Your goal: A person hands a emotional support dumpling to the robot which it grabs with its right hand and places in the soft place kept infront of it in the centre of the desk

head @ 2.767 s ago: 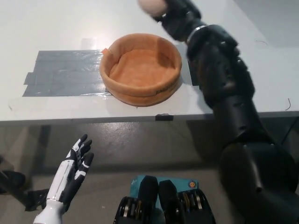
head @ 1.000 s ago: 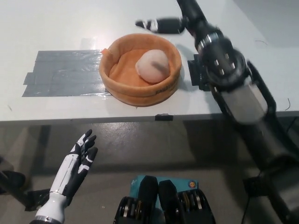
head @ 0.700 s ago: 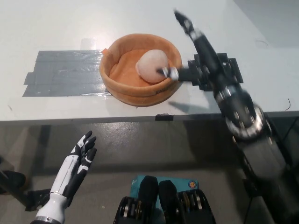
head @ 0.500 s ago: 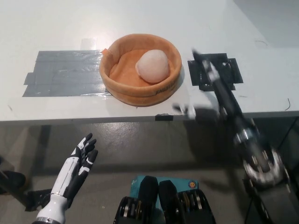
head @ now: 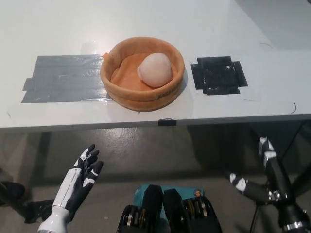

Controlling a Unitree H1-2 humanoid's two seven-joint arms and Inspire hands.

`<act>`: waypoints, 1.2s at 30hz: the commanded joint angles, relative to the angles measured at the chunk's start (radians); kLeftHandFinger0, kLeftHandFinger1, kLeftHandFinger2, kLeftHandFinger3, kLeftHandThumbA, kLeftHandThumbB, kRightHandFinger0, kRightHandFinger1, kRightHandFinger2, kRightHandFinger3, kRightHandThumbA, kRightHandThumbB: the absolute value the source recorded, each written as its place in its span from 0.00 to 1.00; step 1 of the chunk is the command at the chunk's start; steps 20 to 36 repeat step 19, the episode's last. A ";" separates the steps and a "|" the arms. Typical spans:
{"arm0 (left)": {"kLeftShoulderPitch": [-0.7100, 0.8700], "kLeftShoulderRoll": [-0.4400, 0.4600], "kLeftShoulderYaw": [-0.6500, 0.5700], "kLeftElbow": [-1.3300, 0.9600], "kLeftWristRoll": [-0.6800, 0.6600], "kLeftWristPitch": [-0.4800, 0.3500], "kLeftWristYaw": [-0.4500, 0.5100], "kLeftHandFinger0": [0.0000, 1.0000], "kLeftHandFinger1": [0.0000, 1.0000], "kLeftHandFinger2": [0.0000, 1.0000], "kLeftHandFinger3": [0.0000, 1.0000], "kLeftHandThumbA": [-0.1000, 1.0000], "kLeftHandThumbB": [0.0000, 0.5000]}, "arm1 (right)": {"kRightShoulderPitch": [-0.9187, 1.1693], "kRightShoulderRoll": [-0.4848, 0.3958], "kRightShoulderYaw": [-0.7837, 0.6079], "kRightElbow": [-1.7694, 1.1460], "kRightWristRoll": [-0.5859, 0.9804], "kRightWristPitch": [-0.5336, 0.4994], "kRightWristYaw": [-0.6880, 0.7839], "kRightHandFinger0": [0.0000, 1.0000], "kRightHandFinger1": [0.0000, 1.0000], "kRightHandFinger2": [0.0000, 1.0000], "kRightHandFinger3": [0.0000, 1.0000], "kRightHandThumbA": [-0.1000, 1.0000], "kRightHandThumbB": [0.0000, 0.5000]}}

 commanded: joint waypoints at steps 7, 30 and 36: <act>0.011 0.004 0.006 -0.029 0.010 -0.054 0.012 1.00 1.00 1.00 1.00 0.86 0.18 | -0.034 0.024 -0.026 0.178 -0.005 -0.210 -0.020 1.00 1.00 1.00 1.00 0.88 0.54; 0.032 0.012 -0.001 -0.048 0.019 -0.055 0.004 1.00 1.00 1.00 1.00 0.85 0.17 | 0.001 0.028 -0.029 0.179 -0.004 -0.220 -0.008 1.00 1.00 1.00 1.00 0.89 0.53; 0.032 0.012 -0.001 -0.048 0.019 -0.055 0.004 1.00 1.00 1.00 1.00 0.85 0.17 | 0.001 0.028 -0.029 0.179 -0.004 -0.220 -0.008 1.00 1.00 1.00 1.00 0.89 0.53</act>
